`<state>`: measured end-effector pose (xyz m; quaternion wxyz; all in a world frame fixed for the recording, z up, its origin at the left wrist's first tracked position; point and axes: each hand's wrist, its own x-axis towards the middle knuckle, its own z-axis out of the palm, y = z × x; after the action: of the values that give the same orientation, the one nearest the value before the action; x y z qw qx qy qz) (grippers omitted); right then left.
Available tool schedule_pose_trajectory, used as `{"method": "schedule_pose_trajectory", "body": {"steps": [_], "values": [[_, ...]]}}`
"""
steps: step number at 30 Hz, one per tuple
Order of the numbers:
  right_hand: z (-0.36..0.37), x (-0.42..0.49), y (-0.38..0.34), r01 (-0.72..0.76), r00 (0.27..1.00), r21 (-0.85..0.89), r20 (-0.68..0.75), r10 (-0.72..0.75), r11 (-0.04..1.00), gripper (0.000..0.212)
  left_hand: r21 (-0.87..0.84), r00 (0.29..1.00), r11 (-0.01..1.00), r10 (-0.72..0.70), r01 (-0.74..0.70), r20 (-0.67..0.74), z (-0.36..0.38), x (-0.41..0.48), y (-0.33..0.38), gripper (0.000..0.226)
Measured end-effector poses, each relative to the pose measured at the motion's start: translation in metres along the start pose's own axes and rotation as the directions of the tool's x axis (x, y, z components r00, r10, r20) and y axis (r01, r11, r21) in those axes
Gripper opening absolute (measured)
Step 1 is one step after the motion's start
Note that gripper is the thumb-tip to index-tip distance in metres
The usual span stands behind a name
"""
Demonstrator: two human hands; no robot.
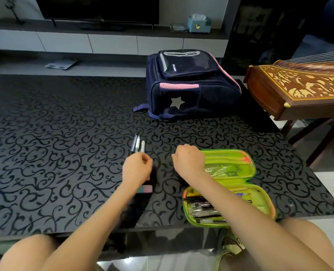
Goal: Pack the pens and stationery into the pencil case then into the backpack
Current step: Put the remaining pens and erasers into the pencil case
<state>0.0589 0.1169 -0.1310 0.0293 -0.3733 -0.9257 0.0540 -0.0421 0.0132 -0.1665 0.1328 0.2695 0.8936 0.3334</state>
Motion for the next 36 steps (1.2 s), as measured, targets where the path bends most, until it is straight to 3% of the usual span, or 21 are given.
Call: {"method": "schedule_pose_trajectory", "body": {"steps": [2,3,6,11,17,19,22,25,27,29,32,34,36], "values": [[0.003,0.001,-0.022,0.035,0.998,0.111,0.046,-0.041,0.993,0.032,0.138,0.987,0.99,-0.018,0.041,-0.162,-0.017,0.016,-0.02,0.019],[0.006,0.003,-0.034,0.034,0.995,0.141,0.085,-0.047,0.989,0.035,0.166,0.985,0.983,-0.056,0.083,-0.162,-0.023,0.025,-0.027,0.024],[0.015,0.015,-0.061,-0.023,0.982,0.15,0.19,-0.006,0.988,0.036,0.187,0.99,0.972,-0.134,0.141,-0.048,-0.029,0.048,-0.037,0.027],[0.025,0.04,-0.084,-0.278,0.909,0.272,0.386,0.16,0.921,0.017,0.142,0.99,0.983,-0.127,0.118,0.06,-0.03,0.075,-0.032,0.041],[0.029,0.052,-0.107,-0.374,0.863,0.315,0.464,0.202,0.872,0.02,0.232,0.977,0.963,-0.168,0.135,0.129,-0.031,0.086,-0.023,0.044],[0.029,0.05,-0.112,-0.405,0.846,0.335,0.489,0.21,0.851,0.015,0.309,0.975,0.945,-0.159,0.105,0.156,-0.036,0.088,-0.021,0.046],[0.03,0.043,-0.112,-0.442,0.834,0.363,0.503,0.227,0.82,0.024,0.441,0.972,0.897,-0.128,0.028,0.199,-0.04,0.082,-0.019,0.042],[0.024,0.039,-0.103,-0.491,0.831,0.482,0.51,0.223,0.725,0.022,0.529,0.98,0.849,-0.088,-0.019,0.178,-0.044,0.073,-0.023,0.039],[0.014,0.035,-0.089,-0.53,0.828,0.619,0.525,0.196,0.58,0.025,0.552,0.988,0.834,-0.078,-0.007,0.13,-0.048,0.069,-0.032,0.042],[-0.002,0.026,-0.07,-0.539,0.83,0.715,0.539,0.14,0.445,0.016,0.488,0.996,0.873,-0.062,0.023,0.063,-0.054,0.066,-0.04,0.045],[-0.031,-0.002,-0.025,-0.519,0.848,0.767,0.517,0.117,0.378,0.012,0.265,0.999,0.963,0.039,-0.041,0.015,-0.063,0.049,-0.026,0.032],[-0.045,-0.026,0.015,-0.473,0.879,0.795,0.456,0.14,0.378,0.014,0.101,0.984,0.979,0.176,-0.179,0.04,-0.059,0.024,0.003,0.019],[-0.056,-0.049,0.058,-0.402,0.916,0.789,0.353,0.192,0.464,0.019,0.02,0.934,0.937,0.346,-0.349,0.084,-0.049,-0.009,0.032,0.013]]}}
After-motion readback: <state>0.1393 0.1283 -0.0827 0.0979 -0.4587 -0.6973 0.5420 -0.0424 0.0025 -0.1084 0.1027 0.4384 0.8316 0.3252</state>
